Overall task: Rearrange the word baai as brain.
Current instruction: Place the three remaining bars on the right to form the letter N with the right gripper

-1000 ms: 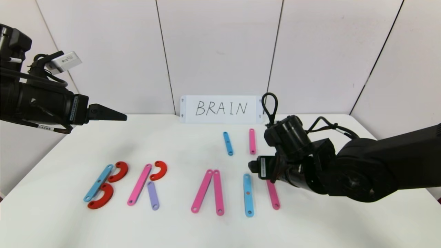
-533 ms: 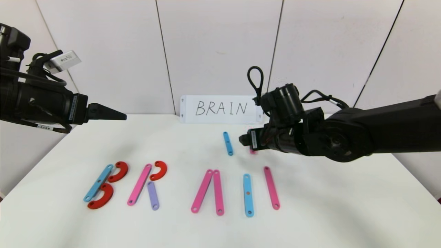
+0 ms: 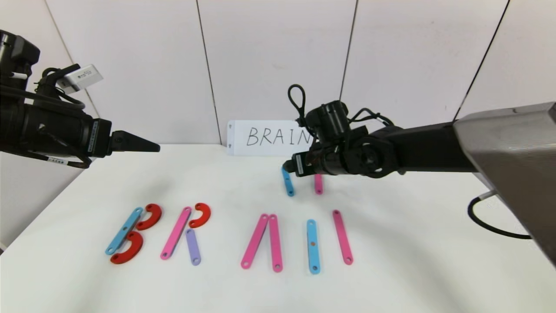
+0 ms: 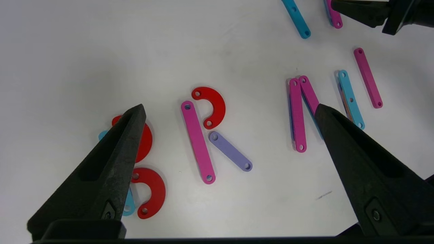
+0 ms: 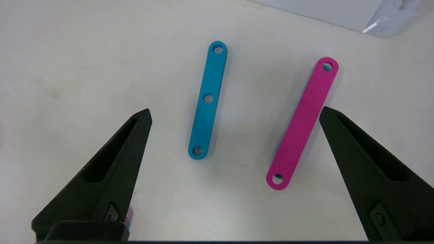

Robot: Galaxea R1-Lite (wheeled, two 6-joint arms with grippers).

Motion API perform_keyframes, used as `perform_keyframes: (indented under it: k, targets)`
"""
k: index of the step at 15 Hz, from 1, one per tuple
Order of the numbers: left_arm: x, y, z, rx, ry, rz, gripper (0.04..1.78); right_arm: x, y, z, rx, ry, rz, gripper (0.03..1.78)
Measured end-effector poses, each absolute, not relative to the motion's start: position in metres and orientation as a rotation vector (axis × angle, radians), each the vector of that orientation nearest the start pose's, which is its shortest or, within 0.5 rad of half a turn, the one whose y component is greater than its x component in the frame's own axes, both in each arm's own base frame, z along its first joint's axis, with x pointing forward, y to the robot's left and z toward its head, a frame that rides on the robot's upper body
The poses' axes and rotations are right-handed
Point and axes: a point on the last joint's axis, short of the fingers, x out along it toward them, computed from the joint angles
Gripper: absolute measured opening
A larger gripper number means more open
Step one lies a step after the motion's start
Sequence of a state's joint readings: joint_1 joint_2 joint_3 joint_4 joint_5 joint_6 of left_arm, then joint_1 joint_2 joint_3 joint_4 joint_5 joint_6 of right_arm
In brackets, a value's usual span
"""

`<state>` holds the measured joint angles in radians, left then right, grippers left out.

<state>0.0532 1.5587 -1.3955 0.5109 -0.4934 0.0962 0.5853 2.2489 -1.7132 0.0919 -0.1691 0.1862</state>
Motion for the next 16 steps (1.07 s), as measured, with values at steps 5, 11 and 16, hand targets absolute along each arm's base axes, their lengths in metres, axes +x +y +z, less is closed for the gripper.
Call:
perform_keyframes:
  k: [5,11,16]
  targets:
    - [0.26,0.003,0.283,-0.093,0.633,-0.453,1.74,0.41,0.266,0.119,-0.088,0.626,0.356,1.73]
    - [0.261,0.003,0.283,-0.093,0.635,-0.454,1.74,0.423,0.276,0.092,-0.117,0.647,0.361,1.73]
    - [0.26,0.003,0.283,-0.092,0.635,-0.457,1.74,0.425,0.28,0.081,-0.121,0.658,0.363,1.61]
